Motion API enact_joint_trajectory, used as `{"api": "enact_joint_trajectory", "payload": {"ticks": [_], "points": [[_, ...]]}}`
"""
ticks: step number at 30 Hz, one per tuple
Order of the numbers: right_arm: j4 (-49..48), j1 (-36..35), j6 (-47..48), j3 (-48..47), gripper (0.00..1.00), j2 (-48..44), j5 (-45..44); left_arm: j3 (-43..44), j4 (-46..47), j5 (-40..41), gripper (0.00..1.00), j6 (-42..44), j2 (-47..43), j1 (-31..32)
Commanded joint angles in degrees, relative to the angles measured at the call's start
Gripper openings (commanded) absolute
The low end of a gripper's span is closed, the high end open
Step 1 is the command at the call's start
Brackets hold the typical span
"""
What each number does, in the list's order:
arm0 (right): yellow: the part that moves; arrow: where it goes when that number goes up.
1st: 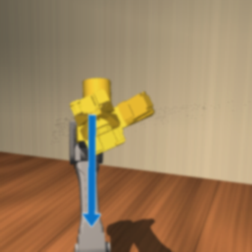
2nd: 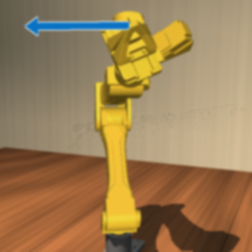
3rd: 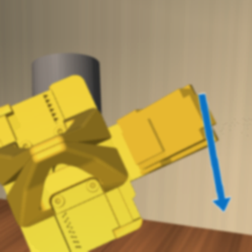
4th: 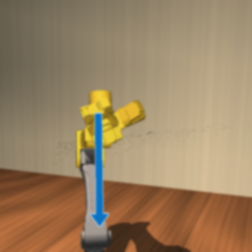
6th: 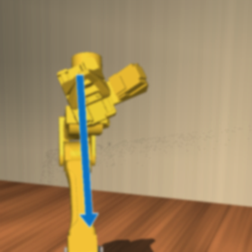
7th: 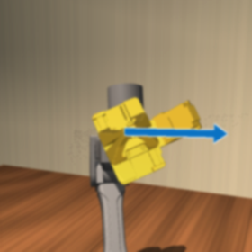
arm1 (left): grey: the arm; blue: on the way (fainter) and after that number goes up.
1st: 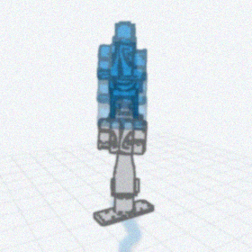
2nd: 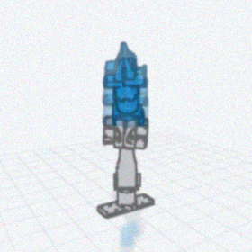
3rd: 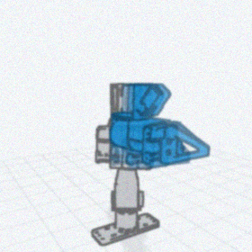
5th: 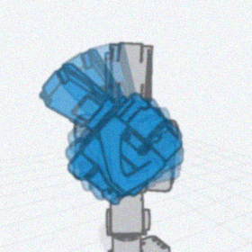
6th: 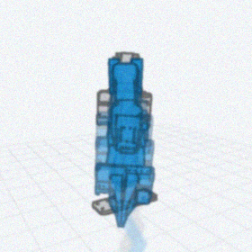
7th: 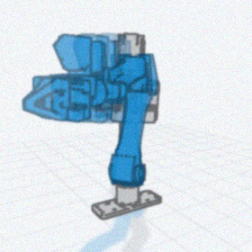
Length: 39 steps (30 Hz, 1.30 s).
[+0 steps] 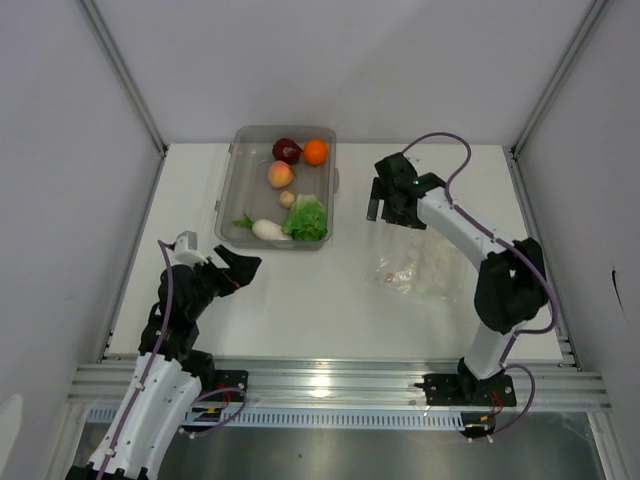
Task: Place the food in the zip-top bag and seal the zipper
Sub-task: Pick up the zipper food storage bag at the center of the board.
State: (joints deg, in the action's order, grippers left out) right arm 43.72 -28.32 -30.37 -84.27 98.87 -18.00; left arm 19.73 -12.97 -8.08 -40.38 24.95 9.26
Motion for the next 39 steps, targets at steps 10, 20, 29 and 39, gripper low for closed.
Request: {"api": "enact_joint_trajectory", "payload": {"ticks": [10,20,29,39], "points": [[13.22,-0.07,-8.65,-17.23,0.94,21.44,-8.53,3.21,2.52,-14.34,0.99,1.08,0.19,0.24],[15.16,-1.57,-10.24,-16.55,0.75,25.41,-12.41,6.02,-0.12,-14.95,1.00,2.24,0.80,0.24],[11.65,-2.27,-9.97,-10.13,0.55,22.16,-12.50,5.68,-0.48,-14.95,0.99,2.59,1.24,0.24],[7.52,-3.76,-7.08,-4.07,0.06,15.58,-9.60,5.67,6.37,-23.63,0.99,2.42,4.75,0.50]]}}
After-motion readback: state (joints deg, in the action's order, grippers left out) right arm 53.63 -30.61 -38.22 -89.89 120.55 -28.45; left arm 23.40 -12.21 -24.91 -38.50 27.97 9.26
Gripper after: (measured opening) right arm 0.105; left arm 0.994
